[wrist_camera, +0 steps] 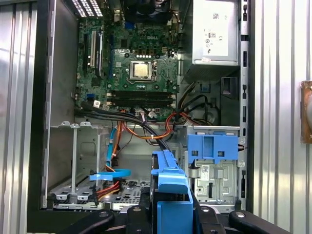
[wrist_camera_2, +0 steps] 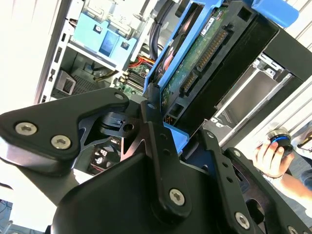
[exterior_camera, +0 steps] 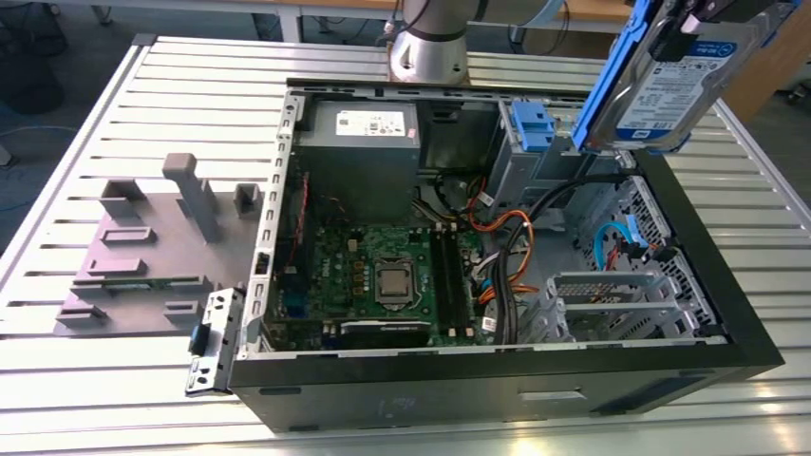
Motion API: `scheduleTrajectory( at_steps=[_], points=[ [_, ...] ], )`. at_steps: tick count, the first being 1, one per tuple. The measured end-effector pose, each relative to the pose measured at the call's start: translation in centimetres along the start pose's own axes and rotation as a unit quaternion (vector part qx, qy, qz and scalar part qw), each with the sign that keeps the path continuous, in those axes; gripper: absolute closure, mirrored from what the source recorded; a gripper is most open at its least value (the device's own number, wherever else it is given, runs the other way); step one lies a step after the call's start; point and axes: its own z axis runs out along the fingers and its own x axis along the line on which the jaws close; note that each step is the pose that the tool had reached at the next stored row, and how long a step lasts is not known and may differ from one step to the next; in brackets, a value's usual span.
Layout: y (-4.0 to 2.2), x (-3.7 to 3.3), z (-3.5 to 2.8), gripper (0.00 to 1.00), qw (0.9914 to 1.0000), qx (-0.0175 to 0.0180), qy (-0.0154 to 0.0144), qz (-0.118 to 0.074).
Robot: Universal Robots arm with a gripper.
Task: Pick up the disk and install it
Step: 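Pick up the disk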
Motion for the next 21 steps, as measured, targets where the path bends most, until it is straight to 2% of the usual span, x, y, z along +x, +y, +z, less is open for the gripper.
scheduleTrajectory(
  at_steps=[21],
  points=[
    [0.01, 0.44, 0.00, 0.64, 1.00000, 0.0000, 0.0000, 0.000]
  ],
)
